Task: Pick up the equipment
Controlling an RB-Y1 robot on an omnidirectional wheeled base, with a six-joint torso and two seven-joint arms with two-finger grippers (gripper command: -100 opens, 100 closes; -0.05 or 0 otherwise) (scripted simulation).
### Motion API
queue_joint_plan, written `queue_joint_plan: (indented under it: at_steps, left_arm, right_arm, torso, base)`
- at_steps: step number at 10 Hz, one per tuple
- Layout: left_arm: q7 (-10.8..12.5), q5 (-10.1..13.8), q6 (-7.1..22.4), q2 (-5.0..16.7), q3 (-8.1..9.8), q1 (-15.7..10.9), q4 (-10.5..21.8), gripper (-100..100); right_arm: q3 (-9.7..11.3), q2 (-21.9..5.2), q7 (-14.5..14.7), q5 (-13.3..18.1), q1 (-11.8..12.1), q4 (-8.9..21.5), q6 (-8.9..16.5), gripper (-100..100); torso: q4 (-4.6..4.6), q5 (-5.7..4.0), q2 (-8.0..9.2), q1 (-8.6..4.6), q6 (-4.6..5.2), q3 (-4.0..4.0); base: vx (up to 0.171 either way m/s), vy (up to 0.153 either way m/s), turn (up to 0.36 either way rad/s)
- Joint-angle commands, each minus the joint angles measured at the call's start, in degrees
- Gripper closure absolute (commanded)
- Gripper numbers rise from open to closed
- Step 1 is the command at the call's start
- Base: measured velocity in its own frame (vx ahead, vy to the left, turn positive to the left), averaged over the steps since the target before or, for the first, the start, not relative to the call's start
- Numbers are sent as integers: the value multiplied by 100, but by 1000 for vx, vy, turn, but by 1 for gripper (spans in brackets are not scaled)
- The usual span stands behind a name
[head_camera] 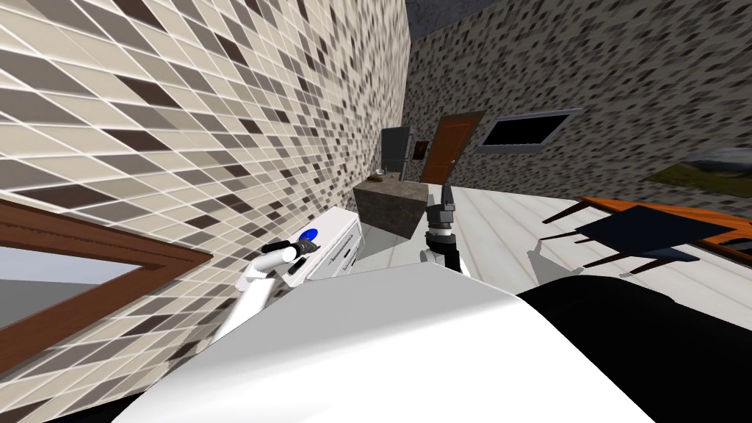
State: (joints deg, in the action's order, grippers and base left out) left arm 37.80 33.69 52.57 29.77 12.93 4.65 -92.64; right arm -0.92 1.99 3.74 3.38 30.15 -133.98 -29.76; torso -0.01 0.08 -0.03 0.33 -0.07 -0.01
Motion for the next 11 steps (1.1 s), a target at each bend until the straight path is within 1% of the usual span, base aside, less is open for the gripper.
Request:
queue_joint_plan:
  at_steps: [1,2,3,5,7,8,11]
  left_arm:
    - [120,170,273,102,-22,-11,204,-100]
    - [222,311,405,192,-40,-18,366,-100]
    - [222,311,477,192,-40,-18,366,-100]
    - [409,577,849,355,-83,-19,671,-100]
    - [577,822,1152,499,-119,-25,937,-100]
    - [577,822,1180,499,-119,-25,937,-100]
    - [792,1134,1594,686,-160,-42,1256,-100]
  right_arm:
    - [0,0,0,0,0,0,0,0]
    - [0,0,0,0,0,0,0,0]
    - [0,0,0,0,0,0,0,0]
    - [0,0,0,0,0,0,0,0]
    - [0,0,0,0,0,0,0,0]
    - [0,0,0,0,0,0,0,0]
    - [0,0,0,0,0,0,0,0]
  torso:
    - [0,0,0,0,0,0]
    - [-1,-1,-4,-4,1,-2]
    - [-1,-1,-4,3,0,-2]
    - [0,-1,1,1,0,0]
    - [-1,3,-2,17,0,-1]
    - [-1,3,-5,17,-1,-3]
    - [-1,-1,-5,-4,1,-3]
  base:
    - [15,55,-38]
    - [15,81,-56]
    - [-2,73,-13]
    - [5,88,-32]
    - [12,116,-37]
    - [16,71,-11]
    - [11,67,-25]
